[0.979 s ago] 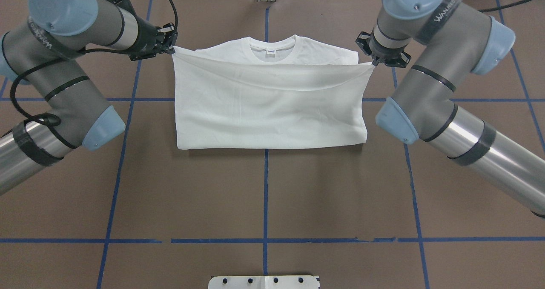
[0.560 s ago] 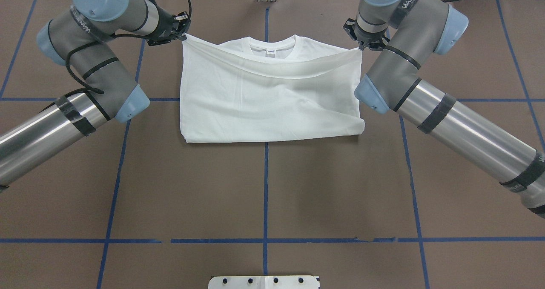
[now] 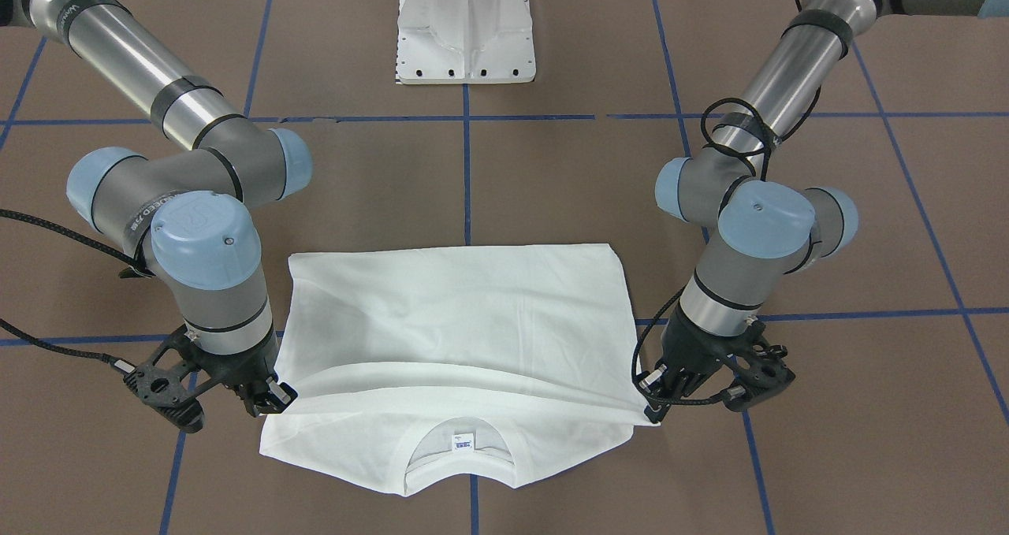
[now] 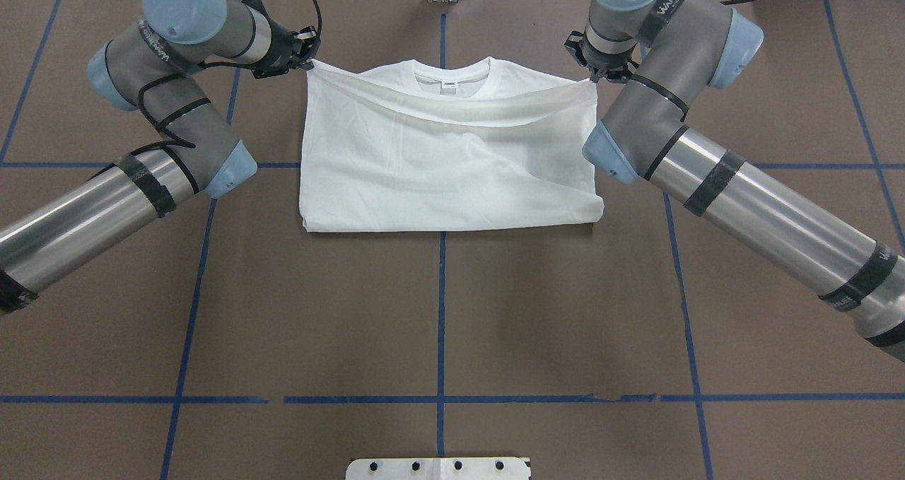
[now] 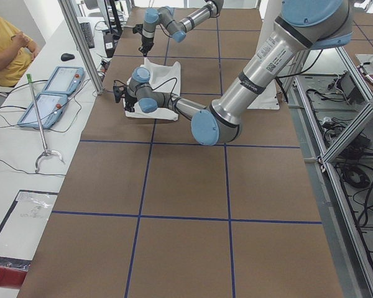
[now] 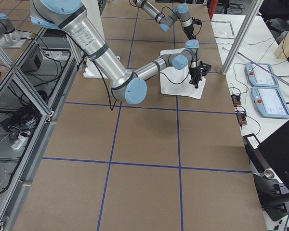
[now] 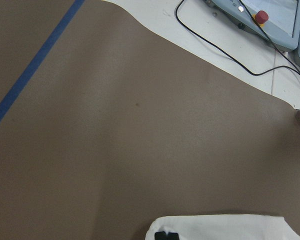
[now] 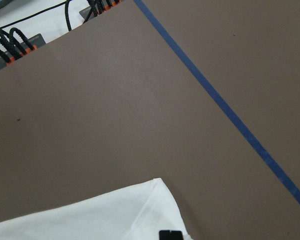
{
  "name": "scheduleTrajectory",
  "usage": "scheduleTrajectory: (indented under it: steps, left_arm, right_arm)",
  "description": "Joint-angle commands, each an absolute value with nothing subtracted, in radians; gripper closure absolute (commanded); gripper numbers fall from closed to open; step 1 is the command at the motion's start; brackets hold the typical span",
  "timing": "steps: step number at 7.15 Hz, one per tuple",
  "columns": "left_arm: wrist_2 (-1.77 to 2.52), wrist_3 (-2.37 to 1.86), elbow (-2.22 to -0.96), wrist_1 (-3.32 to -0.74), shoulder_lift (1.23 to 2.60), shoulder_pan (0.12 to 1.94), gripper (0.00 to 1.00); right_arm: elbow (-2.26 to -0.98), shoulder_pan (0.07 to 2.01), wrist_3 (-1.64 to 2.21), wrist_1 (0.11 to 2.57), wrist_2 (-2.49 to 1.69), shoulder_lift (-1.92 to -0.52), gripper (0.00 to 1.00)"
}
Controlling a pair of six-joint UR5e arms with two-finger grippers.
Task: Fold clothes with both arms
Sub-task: 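Release the hem and raise both grippers above the collar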
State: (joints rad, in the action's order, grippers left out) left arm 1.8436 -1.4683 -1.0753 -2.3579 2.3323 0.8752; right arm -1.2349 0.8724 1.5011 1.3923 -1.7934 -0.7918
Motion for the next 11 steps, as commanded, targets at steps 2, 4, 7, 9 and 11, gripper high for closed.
scheduleTrajectory:
  steps: [2,4,7,9,11]
  left_arm:
    - [1.822,-1.462,-1.049,-2.362,2.355,0.864,0.55]
    - [1.824,-1.462,-1.052,-2.362,2.352,0.865,0.35]
    - [1.824,-1.462,-1.084,-2.372,2.345,0.870,0.35]
    - [1.824,-1.468,-1.109,-2.368,2.336,0.870,0.35]
    - [1.822,-1.468,-1.130,-2.367,2.324,0.870,0.35]
  right_arm:
    - [-1.233,0.873,1.502,1.388,-1.796,-0.795,1.00]
    - [-1.233,0.873,1.500,1.376,-1.795,-0.807,1.00]
    - [-1.238,0.877,1.502,1.287,-1.813,-0.857,0.64]
    - [-1.238,0.916,1.500,1.289,-1.837,-0.856,0.55]
    - [-1.293,0.962,1.480,1.282,-1.965,-0.908,0.53]
